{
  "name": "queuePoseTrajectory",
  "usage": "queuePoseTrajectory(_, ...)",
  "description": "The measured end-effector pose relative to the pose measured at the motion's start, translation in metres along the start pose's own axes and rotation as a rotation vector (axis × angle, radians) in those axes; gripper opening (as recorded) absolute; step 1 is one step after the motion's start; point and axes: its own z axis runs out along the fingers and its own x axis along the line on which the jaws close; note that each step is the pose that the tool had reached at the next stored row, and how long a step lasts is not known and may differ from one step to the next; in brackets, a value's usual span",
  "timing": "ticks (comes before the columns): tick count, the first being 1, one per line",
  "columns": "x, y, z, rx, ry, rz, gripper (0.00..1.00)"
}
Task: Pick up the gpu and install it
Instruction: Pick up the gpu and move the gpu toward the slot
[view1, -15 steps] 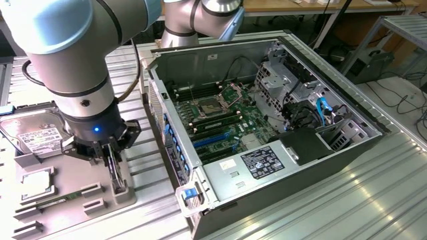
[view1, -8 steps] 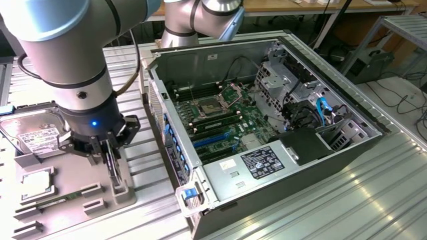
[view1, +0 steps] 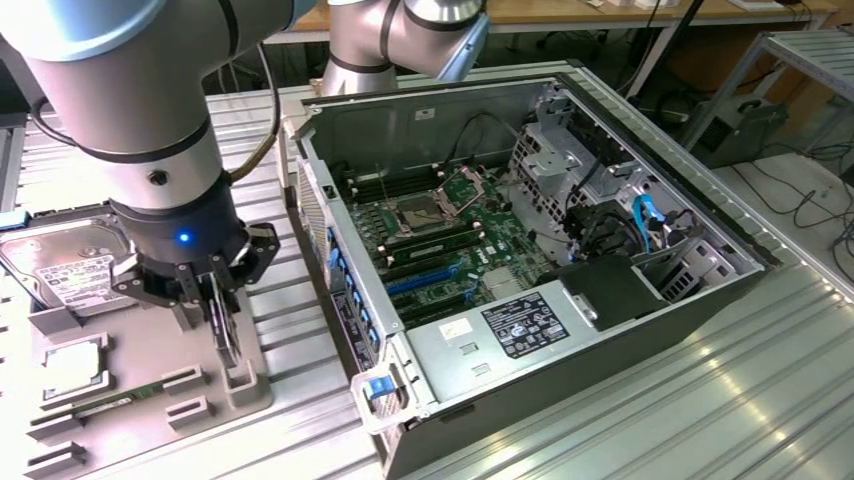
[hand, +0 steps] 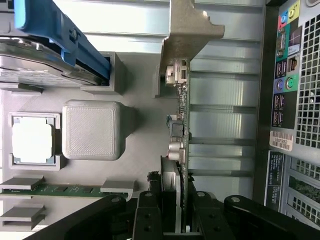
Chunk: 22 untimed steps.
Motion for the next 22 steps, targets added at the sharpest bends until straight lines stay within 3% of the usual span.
queuePoseTrajectory(12,0.0,0.0002,-0.0176,0.0004,0.0001,0.012,0.28)
queuePoseTrajectory(22,-0.001,0.0004,-0.0418,0.0004,0.0,0.012,0.28)
